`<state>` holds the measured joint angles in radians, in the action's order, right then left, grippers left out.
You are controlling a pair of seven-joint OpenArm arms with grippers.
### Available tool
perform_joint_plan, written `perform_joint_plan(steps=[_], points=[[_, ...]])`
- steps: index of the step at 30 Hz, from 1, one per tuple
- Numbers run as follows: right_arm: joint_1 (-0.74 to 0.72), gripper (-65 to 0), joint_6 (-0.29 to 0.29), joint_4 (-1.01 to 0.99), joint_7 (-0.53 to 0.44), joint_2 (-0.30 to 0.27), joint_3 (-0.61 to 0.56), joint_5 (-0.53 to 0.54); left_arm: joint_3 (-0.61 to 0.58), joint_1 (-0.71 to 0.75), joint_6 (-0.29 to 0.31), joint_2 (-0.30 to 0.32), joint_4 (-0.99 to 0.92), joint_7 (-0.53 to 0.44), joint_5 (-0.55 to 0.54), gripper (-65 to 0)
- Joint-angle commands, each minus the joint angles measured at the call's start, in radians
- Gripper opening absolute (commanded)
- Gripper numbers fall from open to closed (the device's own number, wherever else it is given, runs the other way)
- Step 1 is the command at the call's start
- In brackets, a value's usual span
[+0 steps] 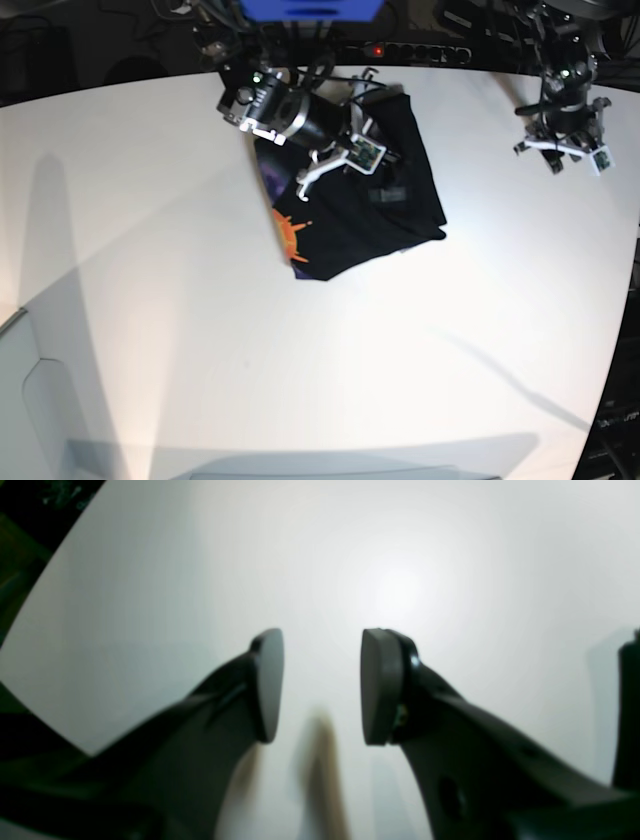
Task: Fold the T-shirt properly
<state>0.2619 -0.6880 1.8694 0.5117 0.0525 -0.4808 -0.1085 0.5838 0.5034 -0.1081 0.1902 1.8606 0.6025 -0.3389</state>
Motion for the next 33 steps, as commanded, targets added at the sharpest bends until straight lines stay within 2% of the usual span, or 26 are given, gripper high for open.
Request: perform_joint_plan(steps=[1, 5, 7, 14, 17, 23, 25, 28, 31, 33], points=[[0.007, -65.0, -0.01, 0.029, -0.029, 0.01, -0.005, 0.02, 0.014, -0.002, 0.002, 0.012, 0.015, -0.02, 0.004, -40.2], [0.046, -64.0, -0.01, 0.042, -0.029, 0.01, -0.008, 0.02, 0.02, -0.002, 0.002, 0.01, 0.018, -0.02, 0.004, -40.2], [0.053, -59.8, -0.01, 0.035, -0.026, 0.007, -0.028, 0.02, 0.02, -0.004, 0.002, 0.012, 0.018, -0.02, 0.004, -40.2], [0.053, -39.6, -0.01, 0.034, -0.023, -0.076, -0.197, 0.019, 0.018, -0.024, 0.002, 0.01, 0.02, -0.017, 0.004, -40.2], [0.052, -35.3, -0.01, 0.029, -0.023, -0.093, -0.223, 0.019, 0.018, -0.024, 0.002, 0.012, 0.02, -0.017, 0.004, -40.2], [0.044, -34.8, -0.01, 0.039, -0.029, -0.096, -0.108, 0.019, 0.018, -0.022, 0.005, 0.005, 0.02, -0.02, 0.004, -40.1], [0.037, -34.8, -0.01, 0.052, -0.029, -0.095, -0.051, 0.02, 0.018, -0.022, 0.061, -0.004, 0.02, -0.02, -0.007, -40.1], [0.027, -34.8, -0.01, 0.074, -0.029, -0.095, 0.014, 0.022, 0.018, -0.025, 0.16, -0.051, 0.02, -0.017, -0.093, -40.1], [0.009, -34.7, -0.01, 0.088, -0.029, -0.092, 0.077, 0.023, 0.014, -0.065, 0.167, -0.094, 0.02, -0.013, -0.153, -39.9], [0.007, -34.7, -0.01, 0.091, -0.029, -0.092, 0.11, 0.023, 0.006, -0.085, 0.167, -0.137, 0.023, -0.011, -0.174, -36.2]])
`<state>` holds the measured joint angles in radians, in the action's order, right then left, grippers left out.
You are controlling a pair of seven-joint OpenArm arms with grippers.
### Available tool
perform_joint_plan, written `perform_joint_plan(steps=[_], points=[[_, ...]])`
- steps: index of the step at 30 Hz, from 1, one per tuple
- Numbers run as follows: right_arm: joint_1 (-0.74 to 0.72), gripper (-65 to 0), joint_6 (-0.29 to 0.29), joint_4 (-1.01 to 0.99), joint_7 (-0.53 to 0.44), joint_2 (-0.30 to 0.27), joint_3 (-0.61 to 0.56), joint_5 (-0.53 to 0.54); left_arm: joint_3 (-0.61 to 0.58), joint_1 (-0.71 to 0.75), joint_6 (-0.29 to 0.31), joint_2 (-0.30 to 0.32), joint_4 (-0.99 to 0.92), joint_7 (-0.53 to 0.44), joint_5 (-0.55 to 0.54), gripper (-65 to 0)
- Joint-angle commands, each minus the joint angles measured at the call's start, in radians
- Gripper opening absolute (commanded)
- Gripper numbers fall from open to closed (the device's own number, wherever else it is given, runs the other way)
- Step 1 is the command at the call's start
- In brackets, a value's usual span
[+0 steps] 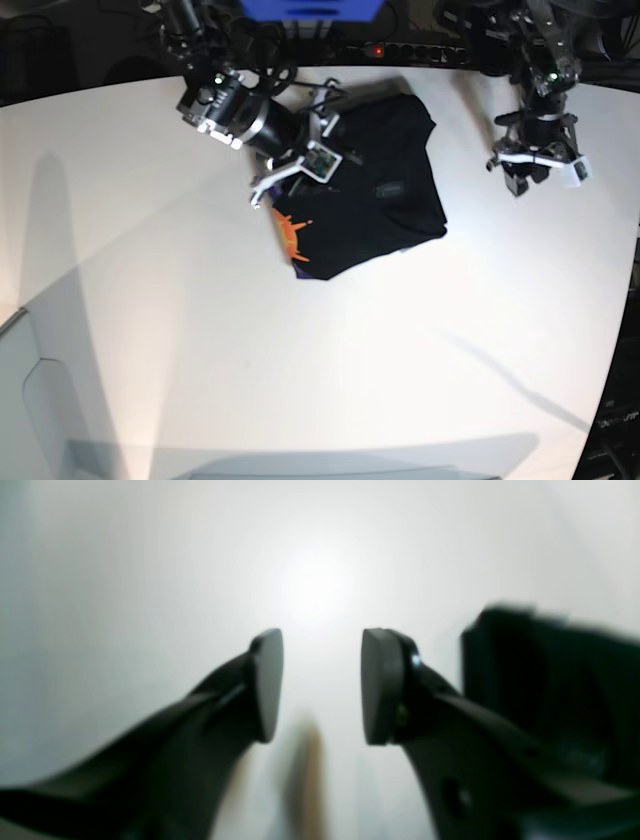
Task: Fold the T-shirt properly
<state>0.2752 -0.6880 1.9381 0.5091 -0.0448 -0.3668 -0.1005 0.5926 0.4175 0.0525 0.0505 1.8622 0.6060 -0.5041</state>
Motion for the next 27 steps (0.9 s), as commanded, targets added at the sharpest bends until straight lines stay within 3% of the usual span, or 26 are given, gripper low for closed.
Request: perform_joint_plan(steps=[1, 4, 10, 13, 27], points=[[-0.006, -34.6, -0.01, 0.022, -0.027, 0.007, 0.009, 0.015, -0.021, -0.009, 0.007, -0.013, 0.037, -0.014, 0.0, -33.9], [-0.004, -34.6, -0.01, 0.021, -0.027, 0.004, 0.036, 0.015, -0.099, -0.022, 0.007, -0.033, 0.08, -0.014, 0.008, -30.4], [-0.004, -34.5, -0.01, 0.016, -0.025, 0.006, 0.078, 0.015, -0.245, -0.079, -0.009, -0.039, 0.05, -0.016, 0.006, -30.2], [-0.004, -34.5, -0.01, 0.016, -0.022, 0.003, 0.085, 0.015, -0.254, -0.102, -0.038, -0.039, 0.009, -0.018, -0.001, -30.2], [0.003, -34.5, -0.01, 0.016, -0.019, 0.001, 0.093, 0.011, -0.352, -0.179, -0.041, -0.053, -0.163, -0.024, -0.001, -30.4]])
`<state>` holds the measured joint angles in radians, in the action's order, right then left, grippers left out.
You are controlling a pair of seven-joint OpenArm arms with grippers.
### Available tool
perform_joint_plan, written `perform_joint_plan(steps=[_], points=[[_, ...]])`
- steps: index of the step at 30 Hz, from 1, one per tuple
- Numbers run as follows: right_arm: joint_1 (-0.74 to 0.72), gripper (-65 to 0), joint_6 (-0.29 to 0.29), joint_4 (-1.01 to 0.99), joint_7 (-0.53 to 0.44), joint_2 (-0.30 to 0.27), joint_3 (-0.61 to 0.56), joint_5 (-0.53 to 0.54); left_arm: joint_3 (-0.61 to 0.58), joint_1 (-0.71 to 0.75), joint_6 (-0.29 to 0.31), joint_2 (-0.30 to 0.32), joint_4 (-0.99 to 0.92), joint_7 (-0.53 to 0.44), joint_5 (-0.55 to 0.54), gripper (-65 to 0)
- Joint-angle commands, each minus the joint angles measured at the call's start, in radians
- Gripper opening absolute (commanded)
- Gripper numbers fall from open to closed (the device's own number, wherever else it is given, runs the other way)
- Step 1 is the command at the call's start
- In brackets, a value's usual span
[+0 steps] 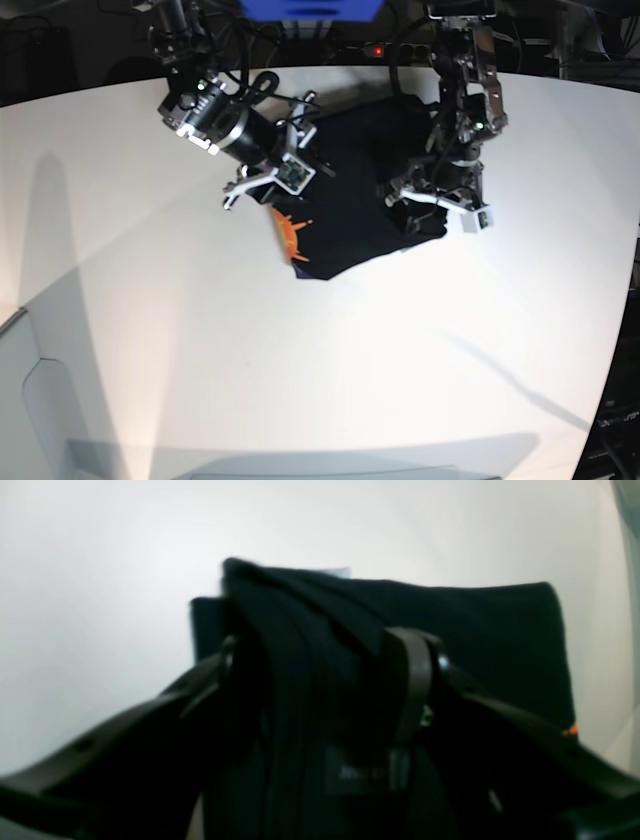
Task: Fold the T-shirt properly
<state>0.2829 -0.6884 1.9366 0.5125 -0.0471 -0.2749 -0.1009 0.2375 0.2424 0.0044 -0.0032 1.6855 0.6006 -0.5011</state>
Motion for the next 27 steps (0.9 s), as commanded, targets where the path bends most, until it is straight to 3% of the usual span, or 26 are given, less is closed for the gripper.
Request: perform_joint_plan(steps=[1, 4, 8, 14, 24, 27], points=[[-0.004, -34.5, -0.01, 0.017, -0.022, 0.003, 0.001, 0.011, 0.003, -0.004, 0.007, 0.001, 0.008, -0.018, -0.005, -31.4], [-0.004, -34.5, -0.01, 0.017, -0.022, -0.012, 0.001, 0.011, 0.004, -0.004, 0.012, 0.001, 0.003, -0.02, -0.006, -41.2], [-0.004, -34.5, -0.01, 0.017, -0.022, -0.012, 0.001, 0.011, 0.004, -0.004, 0.013, 0.001, 0.003, -0.02, -0.006, -64.9], [-0.006, -34.5, -0.01, 0.017, -0.022, -0.017, -0.001, 0.011, 0.004, 0.013, 0.01, -0.001, 0.054, -0.02, -0.012, -65.0], [-0.012, -34.5, -0.01, 0.017, -0.022, -0.015, -0.001, 0.011, 0.015, 0.186, 0.004, -0.002, 0.27, -0.021, -0.115, -65.0], [-0.012, -34.5, -0.01, 0.017, -0.022, -0.015, -0.001, 0.011, 0.084, 0.216, 0.01, -0.007, 0.258, -0.021, -0.117, -65.0]])
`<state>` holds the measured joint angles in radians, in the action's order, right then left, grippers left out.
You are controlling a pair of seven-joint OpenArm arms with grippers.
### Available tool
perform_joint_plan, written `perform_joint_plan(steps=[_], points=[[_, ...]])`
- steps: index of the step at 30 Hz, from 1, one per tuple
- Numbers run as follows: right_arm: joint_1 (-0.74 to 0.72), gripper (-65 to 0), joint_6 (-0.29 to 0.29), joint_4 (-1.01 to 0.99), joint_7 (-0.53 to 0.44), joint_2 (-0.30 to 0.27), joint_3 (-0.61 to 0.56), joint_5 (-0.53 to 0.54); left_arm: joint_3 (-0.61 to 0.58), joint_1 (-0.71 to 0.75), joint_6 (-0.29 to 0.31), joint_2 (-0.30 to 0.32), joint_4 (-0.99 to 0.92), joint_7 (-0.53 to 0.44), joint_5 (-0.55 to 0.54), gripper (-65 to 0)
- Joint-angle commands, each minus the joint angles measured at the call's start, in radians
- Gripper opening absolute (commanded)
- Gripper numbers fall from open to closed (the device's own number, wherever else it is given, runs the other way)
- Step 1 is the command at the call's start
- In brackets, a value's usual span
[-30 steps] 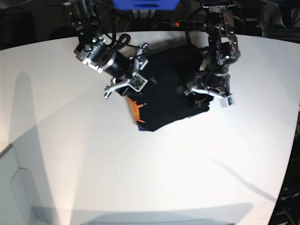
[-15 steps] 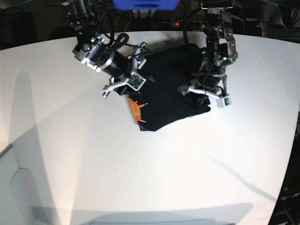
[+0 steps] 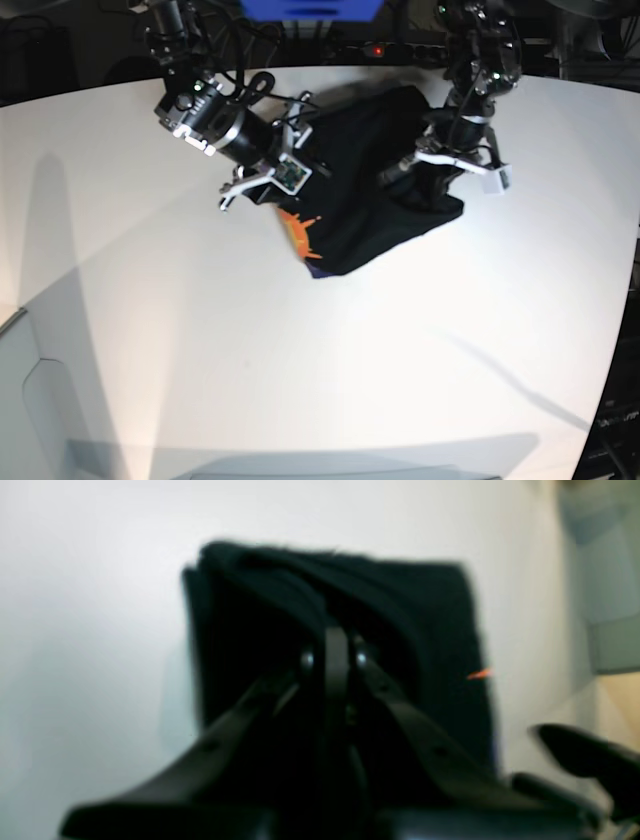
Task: Fold the T-shirt properly
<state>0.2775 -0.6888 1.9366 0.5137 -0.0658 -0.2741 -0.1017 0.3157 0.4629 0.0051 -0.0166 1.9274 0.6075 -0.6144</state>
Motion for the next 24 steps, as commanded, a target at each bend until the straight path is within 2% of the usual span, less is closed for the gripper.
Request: perform_joint_plan(steps=[1, 4, 11, 17, 21, 24], points=[[-0.007, -34.5, -0.009, 0.017, -0.023, 0.004, -0.001, 0.012, 0.023, -0.003, 0.011, 0.004, -0.003, -0.028, -0.003, -65.0], [-0.007, -34.5, -0.009, 0.017, -0.023, 0.005, -0.001, 0.012, 0.064, -0.017, 0.012, 0.0, -0.067, -0.028, -0.005, -65.0], [-0.007, -34.5, -0.009, 0.016, -0.023, 0.007, -0.003, 0.012, 0.073, -0.062, 0.014, 0.004, -0.176, -0.028, -0.005, -65.0], [-0.007, -34.5, -0.009, 0.016, -0.023, 0.007, -0.001, 0.012, 0.073, -0.049, 0.014, 0.002, -0.191, -0.024, -0.006, -65.0], [-0.025, -34.5, -0.009, 0.016, -0.023, 0.007, -0.004, 0.012, 0.075, -0.02, 0.014, 0.002, -0.148, -0.022, -0.015, -58.7], [-0.025, -34.5, -0.009, 0.016, -0.023, 0.008, -0.007, 0.013, 0.075, 0.007, 0.006, 0.007, -0.11, -0.019, -0.062, -53.8]])
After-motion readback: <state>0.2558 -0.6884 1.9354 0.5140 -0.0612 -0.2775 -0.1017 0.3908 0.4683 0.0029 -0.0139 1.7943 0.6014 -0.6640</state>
